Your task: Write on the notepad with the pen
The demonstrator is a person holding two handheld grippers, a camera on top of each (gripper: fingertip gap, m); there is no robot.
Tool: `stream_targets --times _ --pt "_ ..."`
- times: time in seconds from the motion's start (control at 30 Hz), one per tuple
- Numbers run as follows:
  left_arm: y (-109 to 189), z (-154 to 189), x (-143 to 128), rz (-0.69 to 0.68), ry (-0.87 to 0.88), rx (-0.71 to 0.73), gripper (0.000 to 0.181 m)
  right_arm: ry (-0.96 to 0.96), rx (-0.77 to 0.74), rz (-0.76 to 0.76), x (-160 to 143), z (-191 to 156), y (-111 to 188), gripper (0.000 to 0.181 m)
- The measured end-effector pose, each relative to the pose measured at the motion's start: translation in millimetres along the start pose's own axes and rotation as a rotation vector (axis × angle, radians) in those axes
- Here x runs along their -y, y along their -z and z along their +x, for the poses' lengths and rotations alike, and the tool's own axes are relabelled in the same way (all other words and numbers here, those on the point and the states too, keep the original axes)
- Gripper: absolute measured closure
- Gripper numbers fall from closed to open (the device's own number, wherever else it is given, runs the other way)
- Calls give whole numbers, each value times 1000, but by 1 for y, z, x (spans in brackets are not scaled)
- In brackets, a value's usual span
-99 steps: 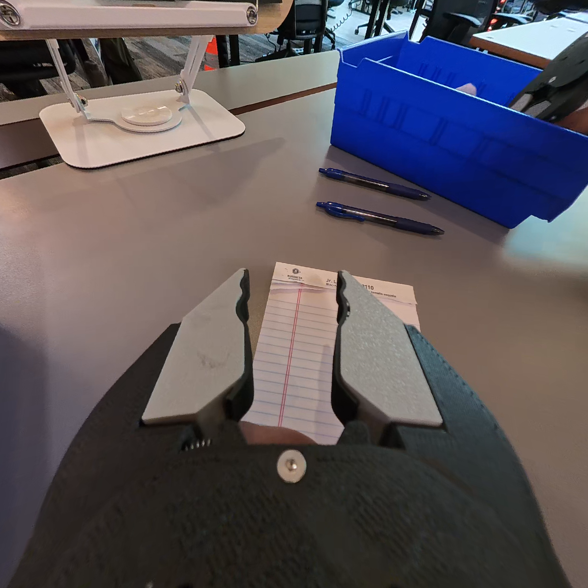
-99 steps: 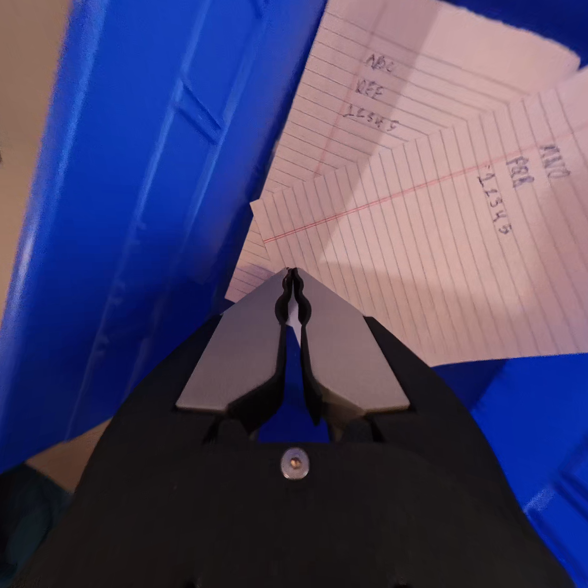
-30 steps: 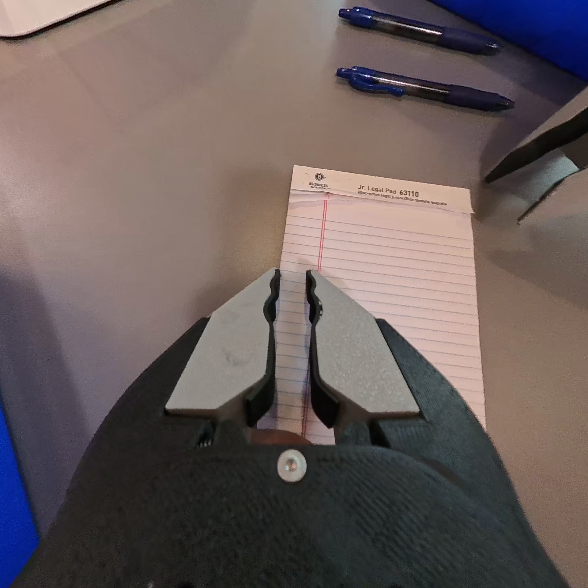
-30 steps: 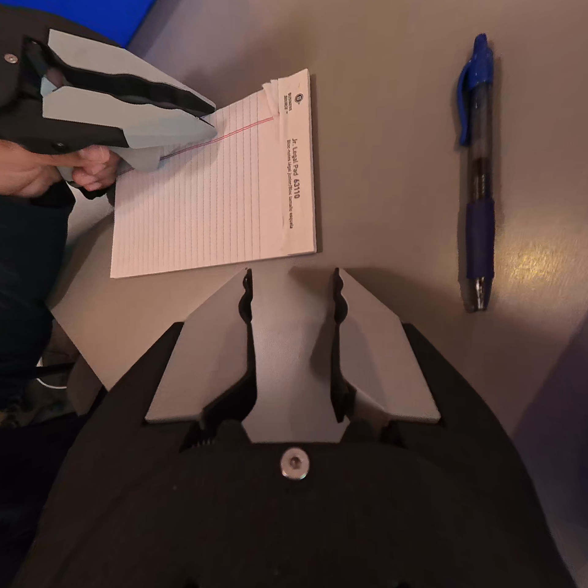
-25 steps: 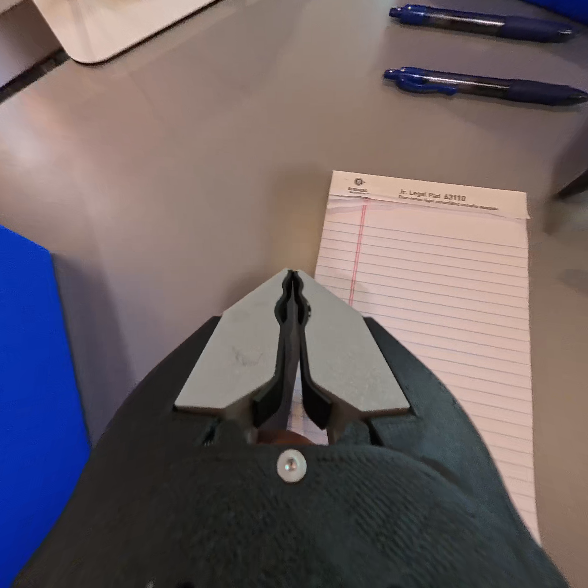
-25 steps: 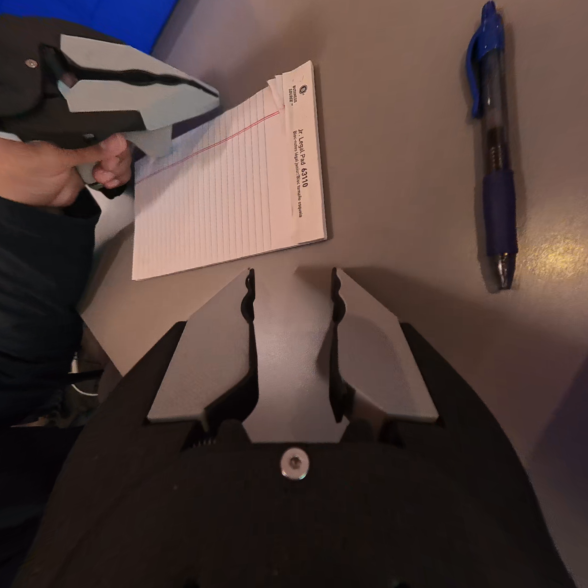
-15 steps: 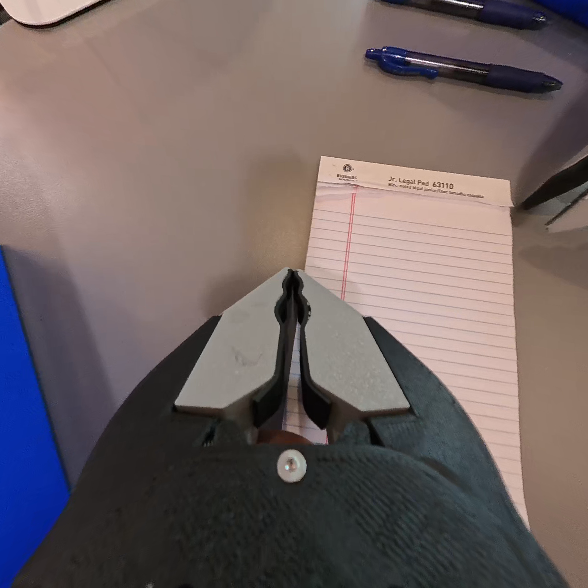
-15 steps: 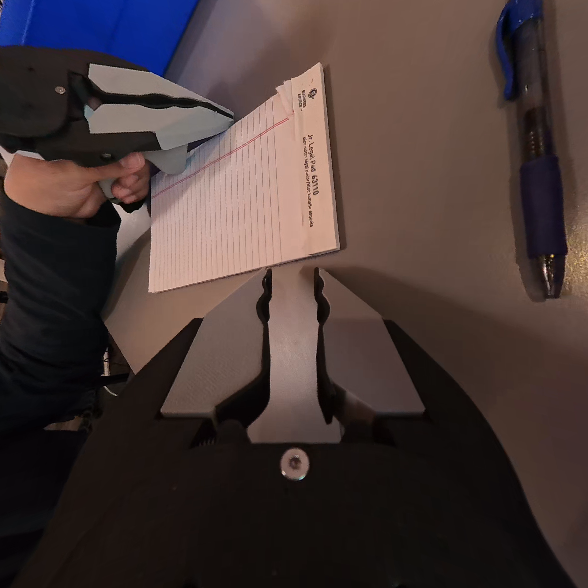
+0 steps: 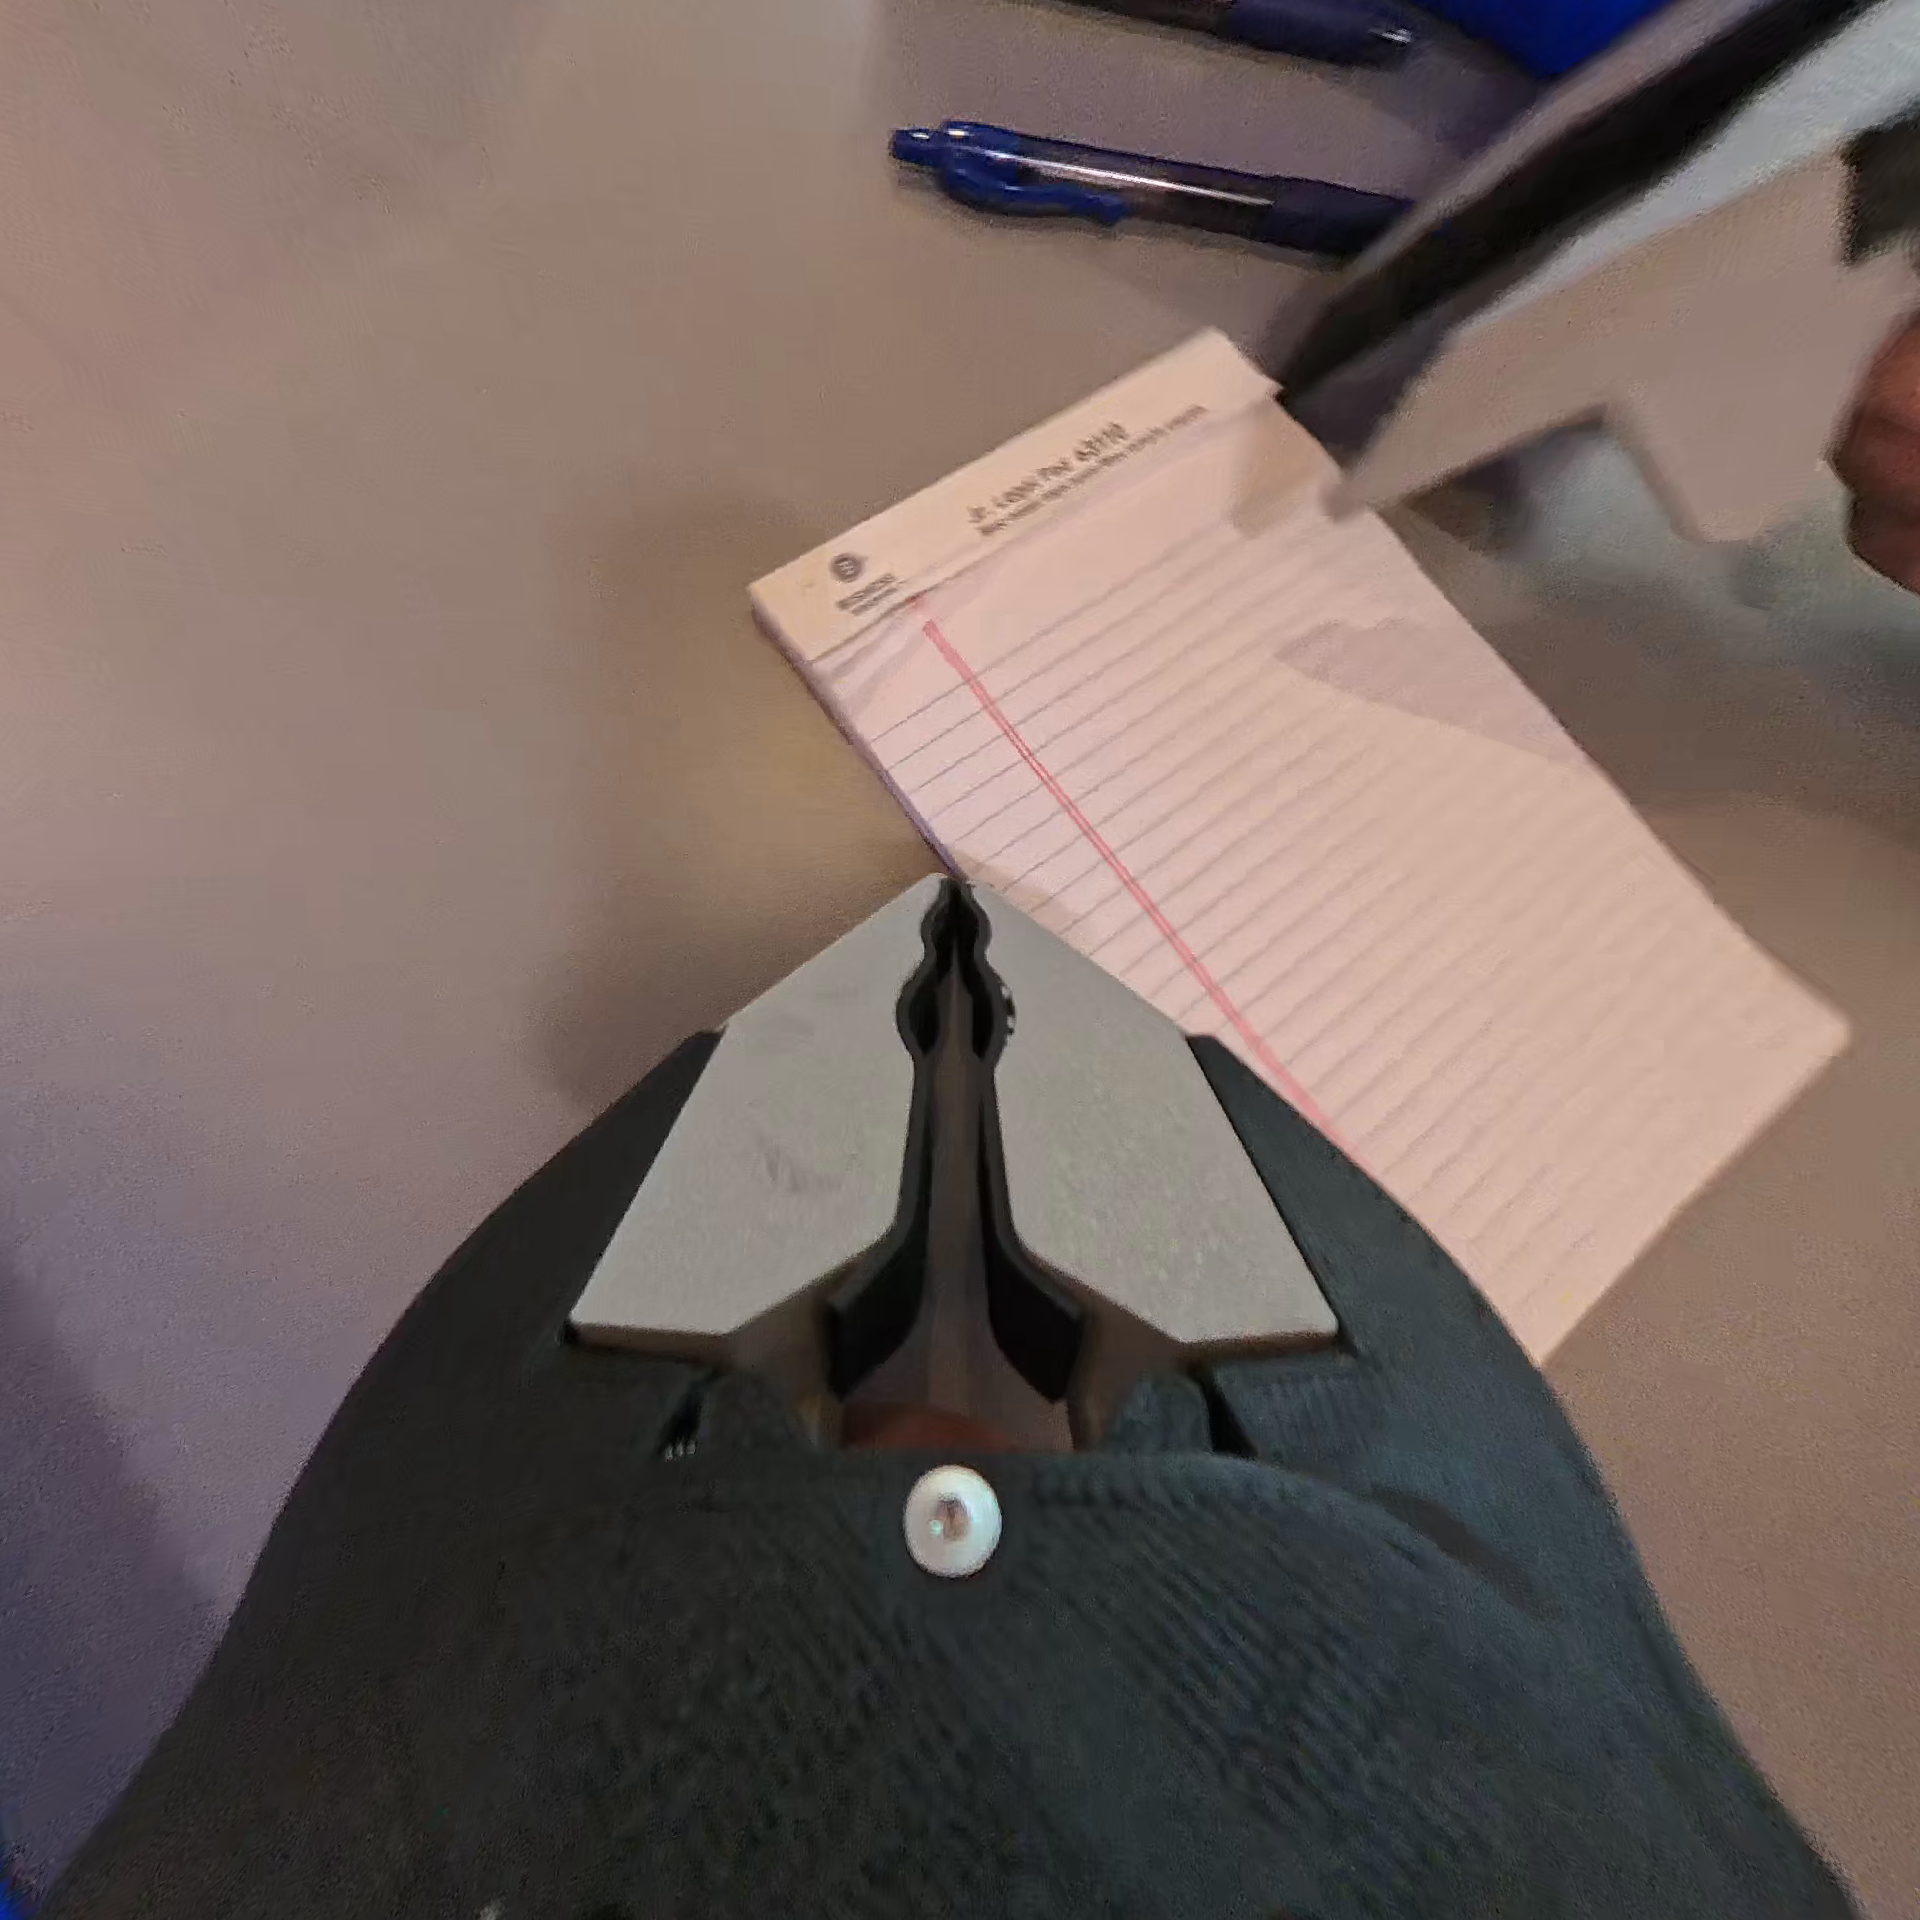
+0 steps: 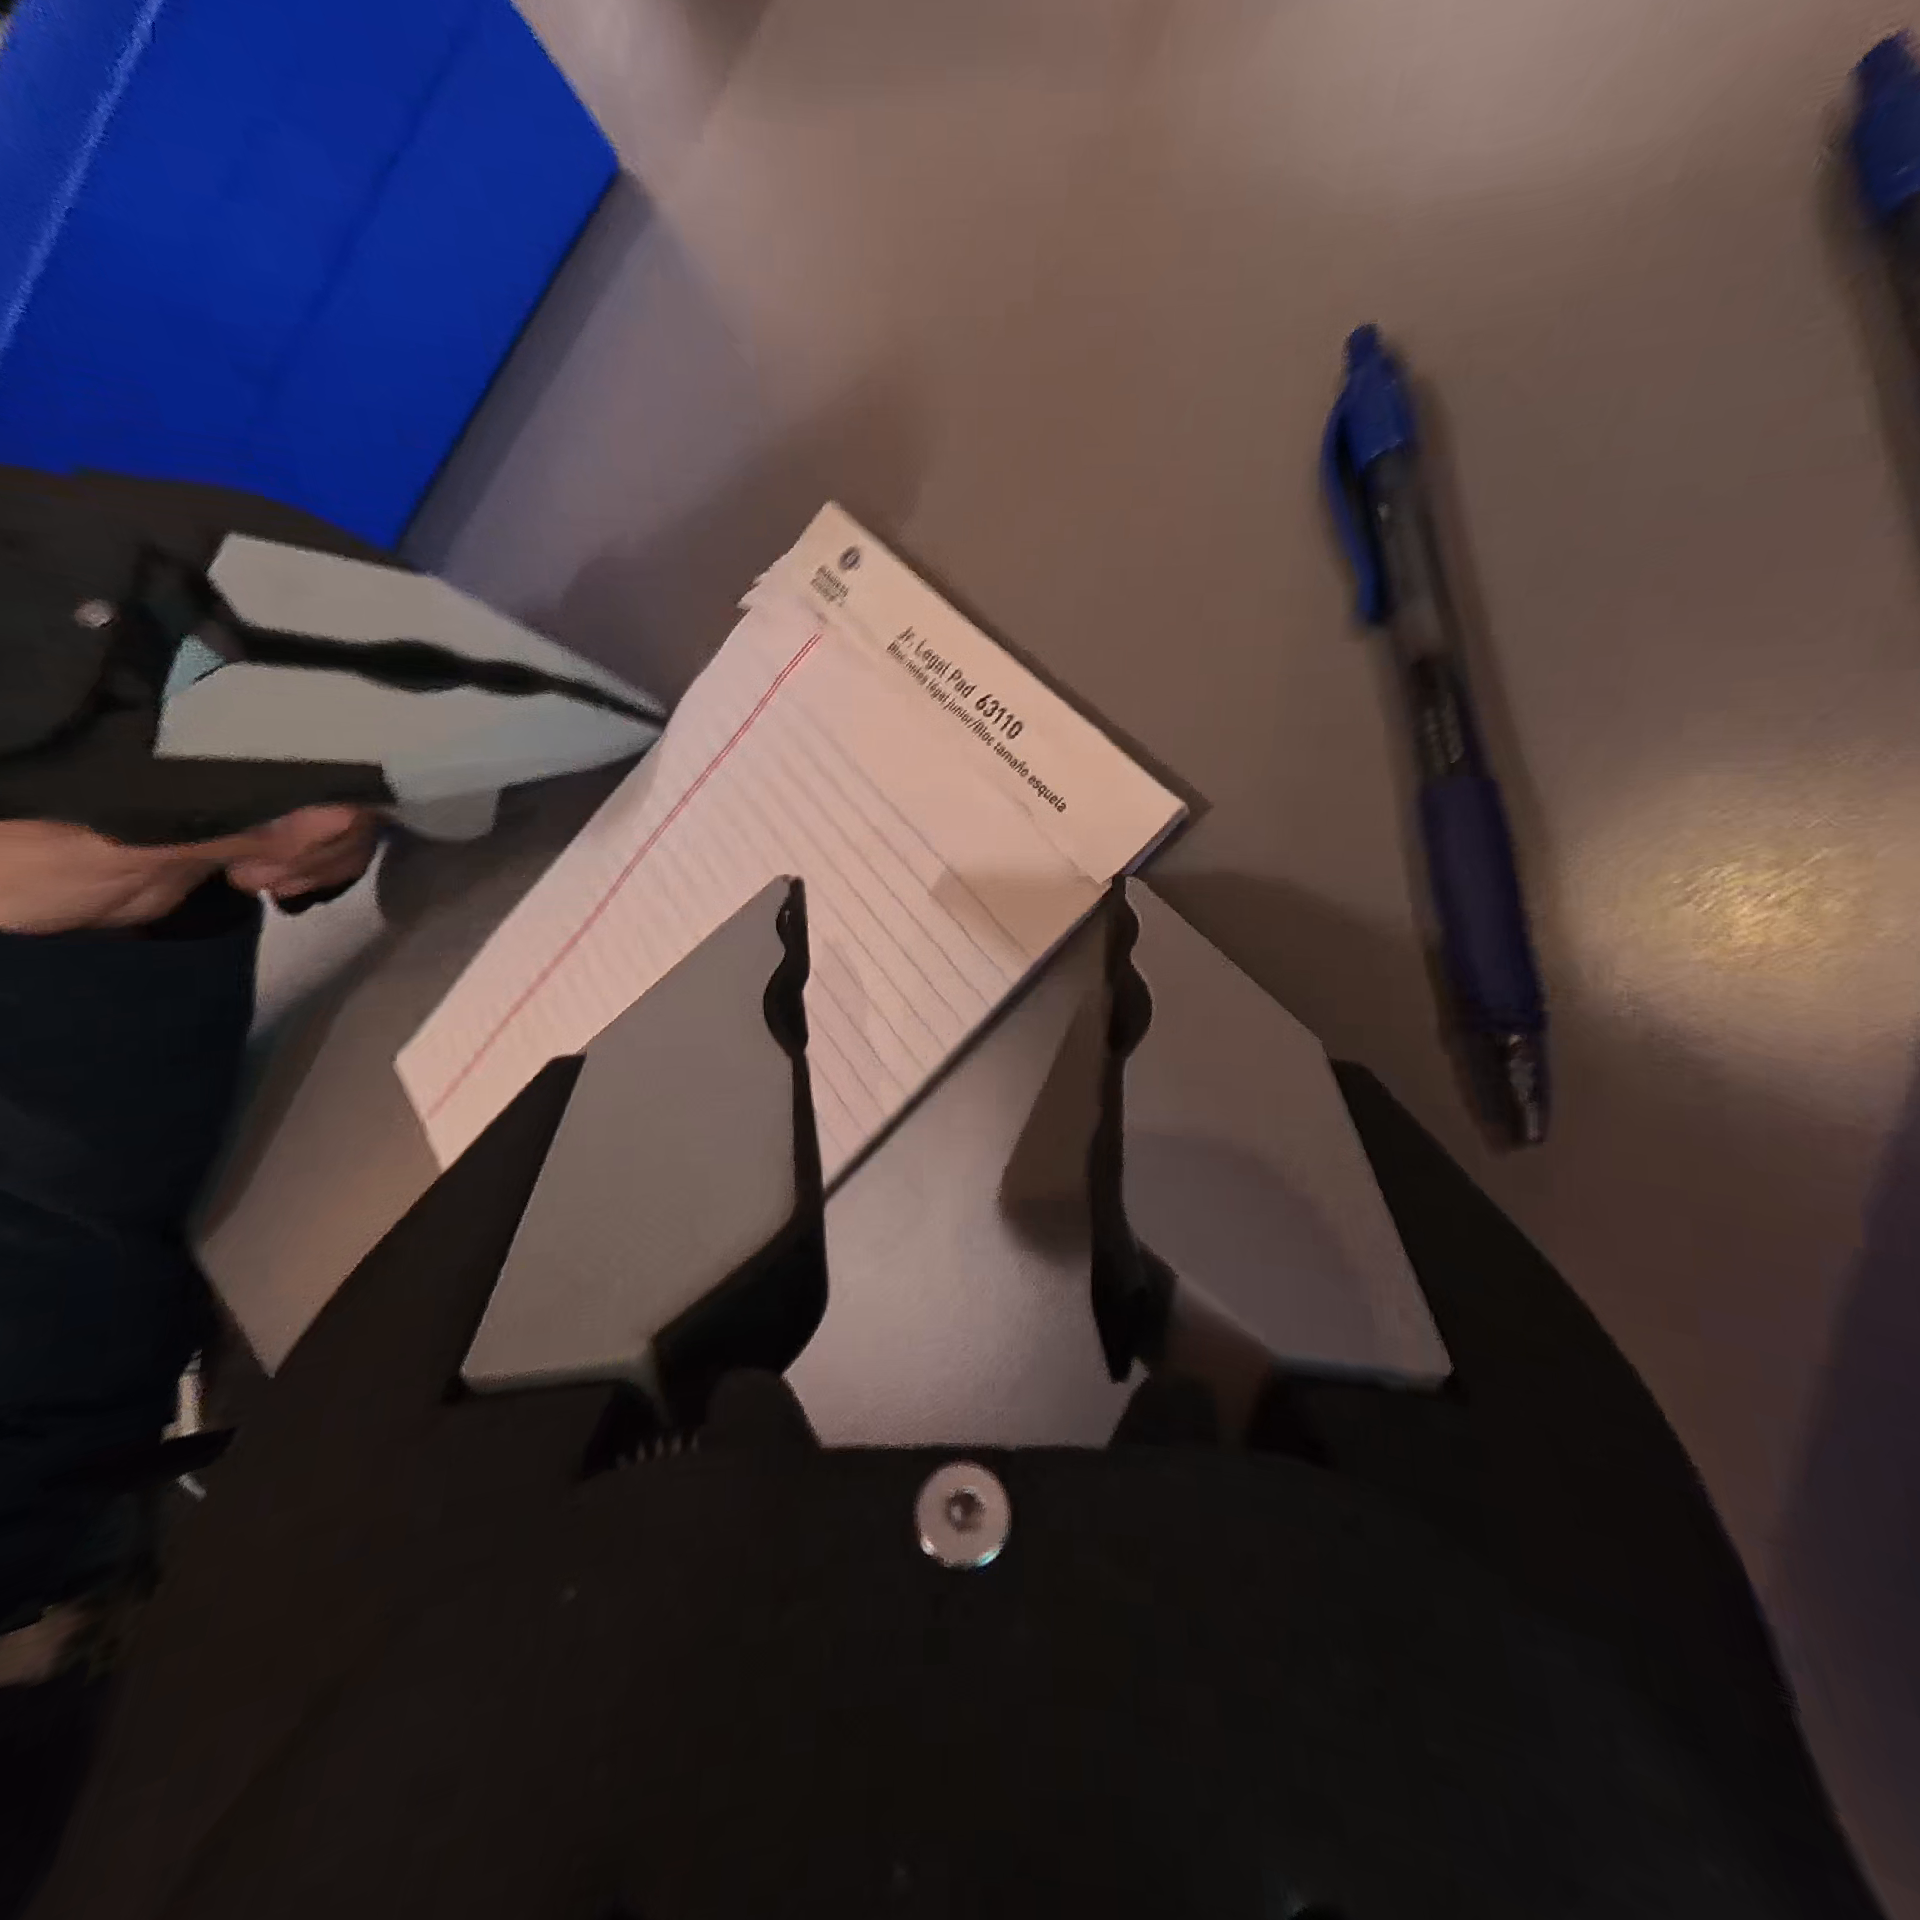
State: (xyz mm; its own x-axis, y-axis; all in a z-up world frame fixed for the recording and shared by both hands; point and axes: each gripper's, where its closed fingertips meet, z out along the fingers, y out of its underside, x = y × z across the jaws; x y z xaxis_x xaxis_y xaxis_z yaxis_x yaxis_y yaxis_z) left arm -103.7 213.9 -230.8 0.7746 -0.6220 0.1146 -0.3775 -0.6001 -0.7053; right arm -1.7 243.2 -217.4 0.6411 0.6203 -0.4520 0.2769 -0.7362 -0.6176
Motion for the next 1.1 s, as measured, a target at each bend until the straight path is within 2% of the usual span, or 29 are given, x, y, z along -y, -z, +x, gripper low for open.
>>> stream_targets --times 0.13,0.3,0.5,0.67,1.1 --pt "-4 25 0 -14 -60 -96 181 -19 -15 -24 13 13 -4 124" --pt "-6 5 5 -5 -77 45 181 -45 -19 -61 9 20 6 130" --pt "-6 23 2 -24 -69 -56 181 -74 47 -74 -4 10 9 139" --pt "-6 23 3 -15 -58 -60 181 -162 165 -52 2 3 11 124" --pt "-6 24 3 -12 -69 -51 181 -260 323 50 21 -5 25 124"
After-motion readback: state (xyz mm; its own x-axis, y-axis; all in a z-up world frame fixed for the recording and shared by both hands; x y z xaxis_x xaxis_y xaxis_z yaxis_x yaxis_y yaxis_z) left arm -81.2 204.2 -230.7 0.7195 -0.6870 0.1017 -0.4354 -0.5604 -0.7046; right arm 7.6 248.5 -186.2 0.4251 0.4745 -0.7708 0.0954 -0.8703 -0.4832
